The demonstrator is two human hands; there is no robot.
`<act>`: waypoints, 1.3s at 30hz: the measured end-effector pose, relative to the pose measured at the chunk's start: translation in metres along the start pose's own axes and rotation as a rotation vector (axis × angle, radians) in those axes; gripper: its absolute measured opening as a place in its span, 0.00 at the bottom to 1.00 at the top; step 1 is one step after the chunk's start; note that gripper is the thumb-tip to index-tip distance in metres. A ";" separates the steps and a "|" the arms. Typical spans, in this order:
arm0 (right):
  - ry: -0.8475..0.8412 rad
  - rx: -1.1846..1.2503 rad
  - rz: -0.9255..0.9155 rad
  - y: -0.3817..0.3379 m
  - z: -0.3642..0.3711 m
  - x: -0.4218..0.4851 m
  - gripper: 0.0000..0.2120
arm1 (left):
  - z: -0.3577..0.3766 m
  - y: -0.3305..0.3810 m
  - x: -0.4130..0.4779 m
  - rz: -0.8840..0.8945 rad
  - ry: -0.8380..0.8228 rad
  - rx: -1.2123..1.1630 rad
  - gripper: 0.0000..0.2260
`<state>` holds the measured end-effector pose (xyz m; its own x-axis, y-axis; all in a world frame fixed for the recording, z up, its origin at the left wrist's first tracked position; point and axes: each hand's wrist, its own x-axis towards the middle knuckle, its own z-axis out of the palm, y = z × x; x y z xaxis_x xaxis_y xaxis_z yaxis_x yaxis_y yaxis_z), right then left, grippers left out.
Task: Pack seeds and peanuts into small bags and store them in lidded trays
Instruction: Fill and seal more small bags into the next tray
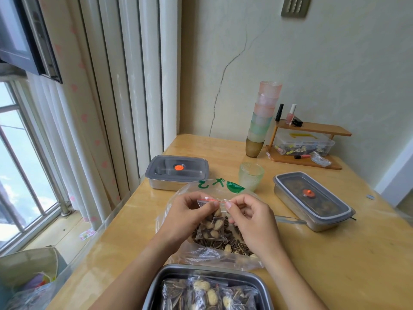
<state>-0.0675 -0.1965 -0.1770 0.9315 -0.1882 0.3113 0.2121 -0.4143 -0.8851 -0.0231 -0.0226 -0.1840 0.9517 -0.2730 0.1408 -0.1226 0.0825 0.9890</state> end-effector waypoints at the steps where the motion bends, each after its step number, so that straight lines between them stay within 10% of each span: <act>1: 0.005 -0.016 -0.009 0.001 0.000 0.000 0.06 | 0.000 0.000 0.000 0.000 -0.001 -0.002 0.04; 39: -0.014 0.216 0.070 0.008 0.002 0.005 0.06 | 0.000 0.000 -0.001 0.074 -0.054 0.024 0.06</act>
<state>-0.0605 -0.1990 -0.1828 0.9499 -0.1968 0.2429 0.2038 -0.1997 -0.9584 -0.0239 -0.0225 -0.1842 0.9231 -0.3187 0.2150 -0.1992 0.0817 0.9765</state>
